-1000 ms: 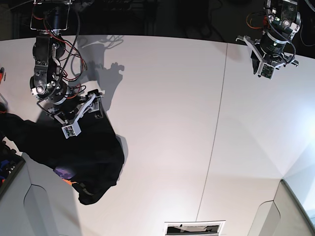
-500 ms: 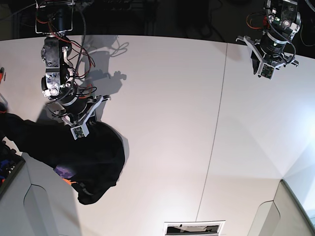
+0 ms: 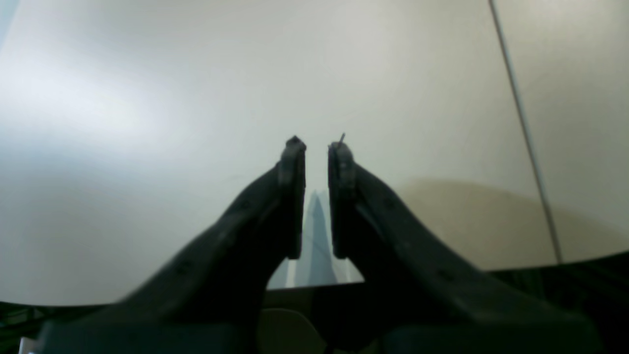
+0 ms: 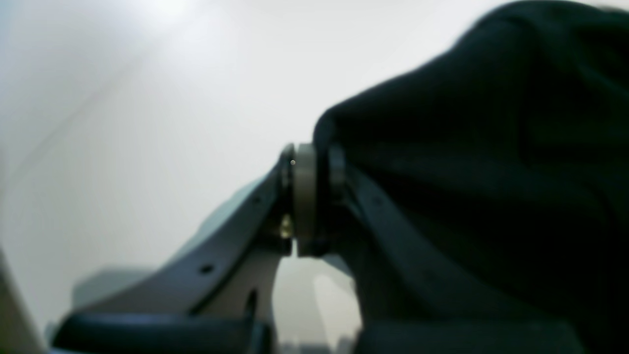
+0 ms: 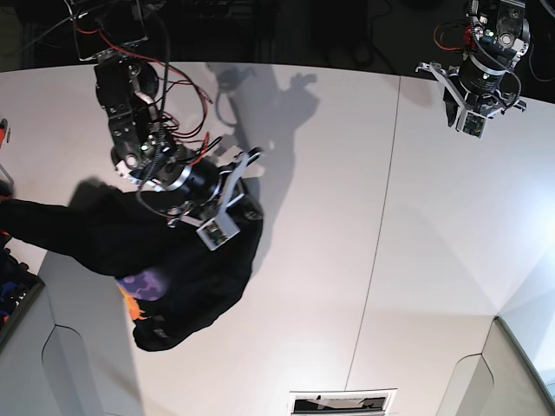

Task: Layout the t-shirt on the table in an organized manner, then fold the t-shirt properly
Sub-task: 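Swing the held shirt across the table with the right gripper, shaking it open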

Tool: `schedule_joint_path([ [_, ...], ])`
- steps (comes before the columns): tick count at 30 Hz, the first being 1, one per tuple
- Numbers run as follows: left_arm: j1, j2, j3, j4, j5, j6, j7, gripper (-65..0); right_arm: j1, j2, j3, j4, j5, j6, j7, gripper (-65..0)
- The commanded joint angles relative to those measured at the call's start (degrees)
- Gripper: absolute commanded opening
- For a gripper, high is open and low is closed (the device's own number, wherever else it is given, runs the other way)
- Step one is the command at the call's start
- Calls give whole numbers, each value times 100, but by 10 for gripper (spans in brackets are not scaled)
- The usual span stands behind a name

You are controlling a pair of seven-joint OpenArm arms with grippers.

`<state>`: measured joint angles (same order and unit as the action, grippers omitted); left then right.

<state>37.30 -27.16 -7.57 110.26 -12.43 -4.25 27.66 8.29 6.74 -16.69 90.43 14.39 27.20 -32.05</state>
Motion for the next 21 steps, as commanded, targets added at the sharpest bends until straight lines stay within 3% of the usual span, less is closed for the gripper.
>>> schedule_joint_path([
  [1, 20, -63, -44, 101, 66, 59, -70, -527, 111, -197, -254, 118, 66, 50, 111, -650],
  [9, 50, -63, -140, 101, 245, 354, -61, -527, 398, -1547, -1823, 111, -1102, 24, 0, -650],
  [12, 87, -66, -328, 101, 282, 385, -59, -527, 726, -1545, -1987, 118, -1419, -201, -63, -650],
  [15, 92, -83, -570, 101, 275, 380, -83, -527, 997, -1545, -1709, 118, -1884, -448, -205, -650],
  [19, 52, -144, -649, 116, 76, 330, -225, -527, 1338, -1491, -728, 170, -1976, -564, -286, -650],
  [21, -2, -142, -647, 125, -107, 92, -232, -527, 1467, -1335, -81, 275, -1963, -640, -297, -650],
])
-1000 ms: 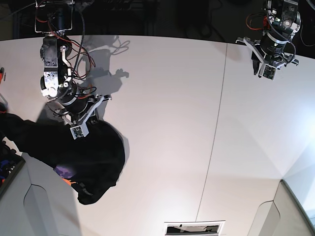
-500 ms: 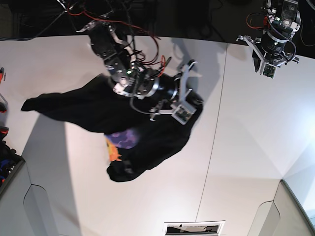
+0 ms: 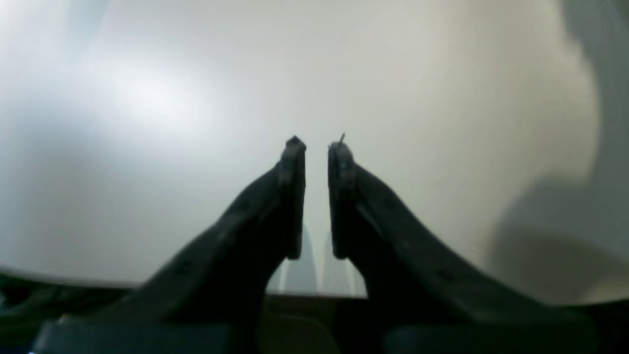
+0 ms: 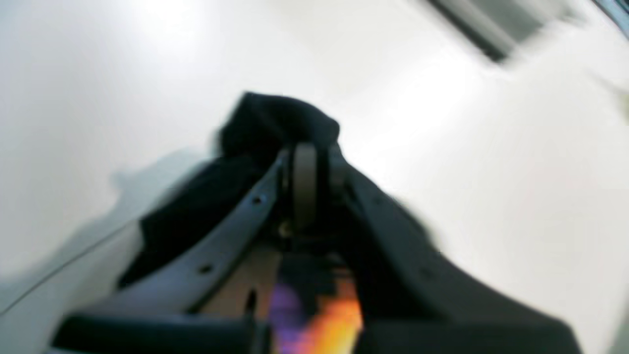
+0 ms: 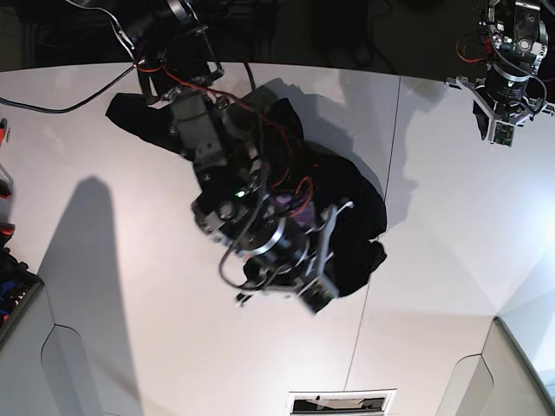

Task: Layout the t-shirt on the table in an organized manner, then fold the t-shirt properly
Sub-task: 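Swing the held shirt across the table with the right gripper, shaking it open, then lower the left gripper and grasp the shirt edge opposite the right gripper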

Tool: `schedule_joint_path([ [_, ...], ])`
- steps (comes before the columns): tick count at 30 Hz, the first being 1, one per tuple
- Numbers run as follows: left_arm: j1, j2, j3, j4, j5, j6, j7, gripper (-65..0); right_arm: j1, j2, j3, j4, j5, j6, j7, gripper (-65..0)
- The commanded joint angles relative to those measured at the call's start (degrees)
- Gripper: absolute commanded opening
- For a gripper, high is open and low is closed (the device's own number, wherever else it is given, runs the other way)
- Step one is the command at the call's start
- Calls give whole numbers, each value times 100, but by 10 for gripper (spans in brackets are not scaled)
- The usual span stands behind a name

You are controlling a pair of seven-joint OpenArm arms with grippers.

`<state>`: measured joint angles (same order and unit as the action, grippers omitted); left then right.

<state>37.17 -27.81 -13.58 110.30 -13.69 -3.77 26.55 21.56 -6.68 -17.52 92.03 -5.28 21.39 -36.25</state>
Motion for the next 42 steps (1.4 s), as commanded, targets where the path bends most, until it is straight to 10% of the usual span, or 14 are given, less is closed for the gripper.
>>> schedule_joint_path([
  [1, -4, -76, -48, 120, -70, -85, -120, -527, 190, 127, 330, 164, 63, -94, 116, -650],
  [16, -87, -76, -46, 118, -612, -728, -197, -527, 142, 2103, 3543, -79, 1502, -533, -271, -650],
  [20, -116, -76, -46, 118, -848, -994, -223, -527, 140, 2111, 3871, -365, 2028, -575, -343, -295],
  [22, -116, -76, -46, 118, -966, -1132, -232, -527, 140, 2098, 3893, -398, 2371, -455, -529, -225],
  [29, -138, -79, -46, 118, -1200, -1766, -223, -527, 24, 1711, 3866, -396, 3637, 511, -1078, -226],
  [35, -695, -76, 131, 118, -1718, -1998, -35, -527, -754, 1191, 3654, -398, 3506, 651, -933, -245],
  [39, -1276, -76, 570, 118, -1714, -1963, -17, -527, -1322, 1045, 3534, -398, 2859, 649, -400, -650],
  [42, -1692, -72, 1051, 116, -1657, -1759, -17, -529, -1576, 1049, 3528, -404, 2636, 627, -125, -650],
])
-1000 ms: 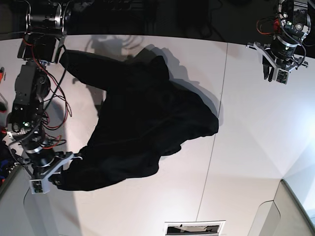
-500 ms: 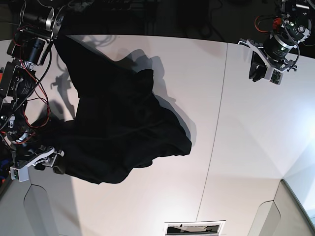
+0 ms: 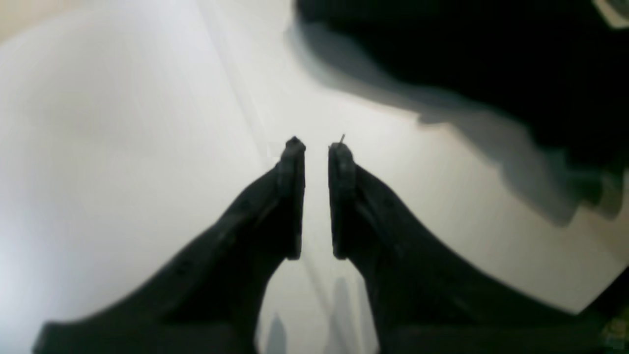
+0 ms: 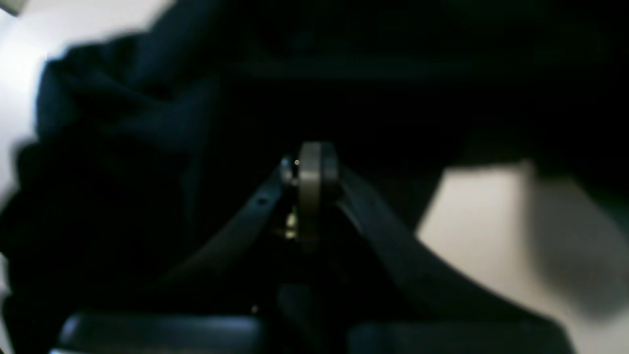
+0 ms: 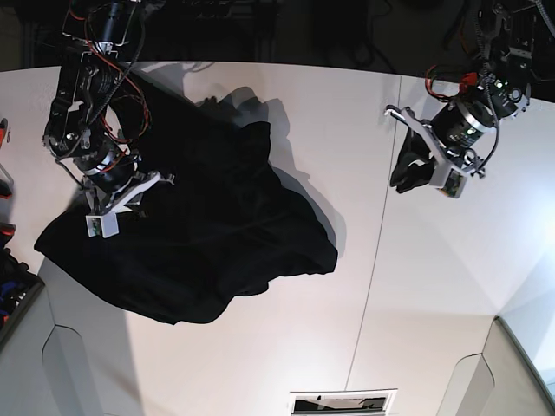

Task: Layout the t-shirt on the table in an organized manner, then fold the t-shirt properly
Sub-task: 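Lower the left gripper and grasp the shirt edge opposite the right gripper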

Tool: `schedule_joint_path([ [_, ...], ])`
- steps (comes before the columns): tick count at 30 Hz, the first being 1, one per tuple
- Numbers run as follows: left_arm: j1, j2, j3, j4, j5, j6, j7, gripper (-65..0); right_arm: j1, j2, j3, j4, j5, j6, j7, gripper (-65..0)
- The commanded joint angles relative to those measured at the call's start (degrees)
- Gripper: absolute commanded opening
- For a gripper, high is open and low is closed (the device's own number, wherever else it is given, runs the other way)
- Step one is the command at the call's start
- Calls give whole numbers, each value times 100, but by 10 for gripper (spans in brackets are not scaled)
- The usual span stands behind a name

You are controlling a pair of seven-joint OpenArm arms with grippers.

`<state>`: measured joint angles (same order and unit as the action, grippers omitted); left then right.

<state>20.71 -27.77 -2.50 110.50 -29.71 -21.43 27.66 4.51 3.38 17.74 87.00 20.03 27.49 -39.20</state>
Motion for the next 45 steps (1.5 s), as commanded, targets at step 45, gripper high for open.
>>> schedule_joint_path([
  [45, -1849, 621, 1768, -1869, 1169, 363, 188, -594, 177, 1027, -13, -1121, -219, 20, 573, -650],
])
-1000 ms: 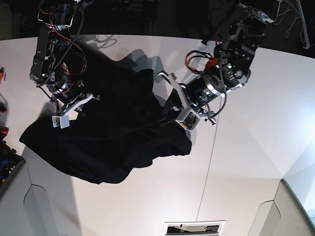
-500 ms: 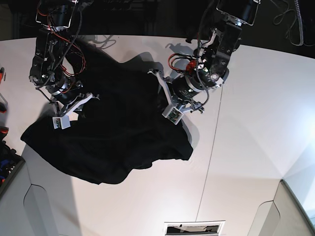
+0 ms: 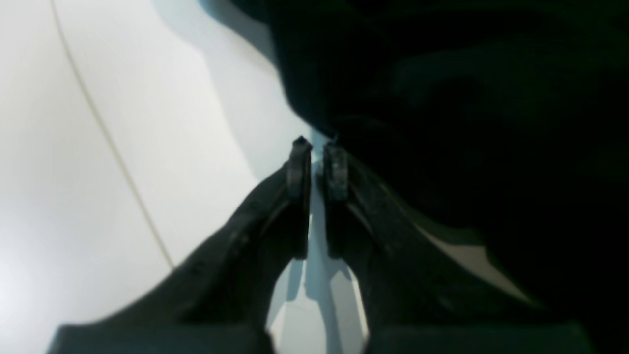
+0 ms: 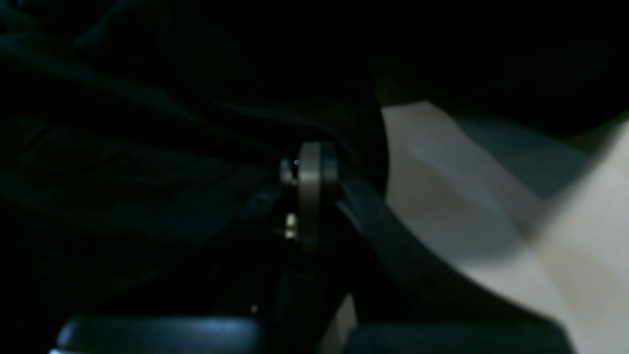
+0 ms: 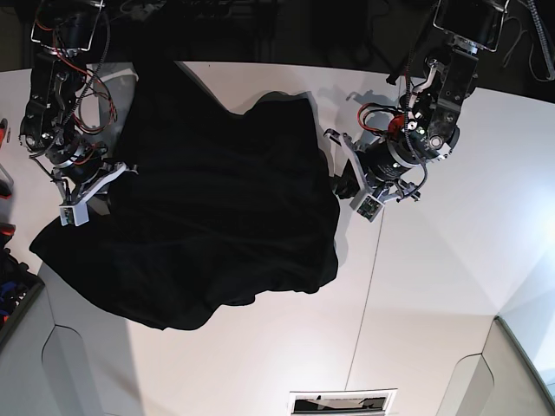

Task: Layout the t-shirt on the table in an organized manner, then fold the t-shirt properly
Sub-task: 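Lower the left gripper and grasp the shirt edge opposite the right gripper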

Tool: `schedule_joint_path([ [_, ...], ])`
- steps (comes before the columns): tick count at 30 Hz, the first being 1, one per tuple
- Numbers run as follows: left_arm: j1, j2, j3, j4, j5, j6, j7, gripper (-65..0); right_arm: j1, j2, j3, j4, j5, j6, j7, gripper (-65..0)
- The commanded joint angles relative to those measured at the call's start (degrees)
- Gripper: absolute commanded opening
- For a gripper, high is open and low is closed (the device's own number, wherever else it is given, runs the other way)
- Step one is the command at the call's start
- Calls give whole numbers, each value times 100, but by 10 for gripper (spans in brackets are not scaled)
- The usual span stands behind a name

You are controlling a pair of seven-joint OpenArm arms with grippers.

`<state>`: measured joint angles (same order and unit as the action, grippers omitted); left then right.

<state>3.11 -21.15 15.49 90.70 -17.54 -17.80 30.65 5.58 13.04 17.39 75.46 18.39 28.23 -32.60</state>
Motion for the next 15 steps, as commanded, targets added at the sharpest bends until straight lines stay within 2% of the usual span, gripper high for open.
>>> schedule_joint_path([
  [1, -90, -52, -31, 111, -48, 0, -109, -594, 72, 57, 22, 31, -35, -52, -87, -650],
  [5, -85, -66, -114, 282, -46, 0, -57, -594, 74, 44, 22, 33, 85, -52, -87, -650],
  [9, -17, -66, -343, 916, -72, -4, 101, -594, 74, 46, 22, 52, 289, -39, -142, -650],
  [12, 131, -125, -404, 1517, -369, -415, 302, -594, 72, 42, 22, 219, 546, -33, -232, -650],
  [15, 420, -203, -404, 1888, -1029, -861, 343, -594, 72, 44, 22, 586, 693, -33, -424, -650],
])
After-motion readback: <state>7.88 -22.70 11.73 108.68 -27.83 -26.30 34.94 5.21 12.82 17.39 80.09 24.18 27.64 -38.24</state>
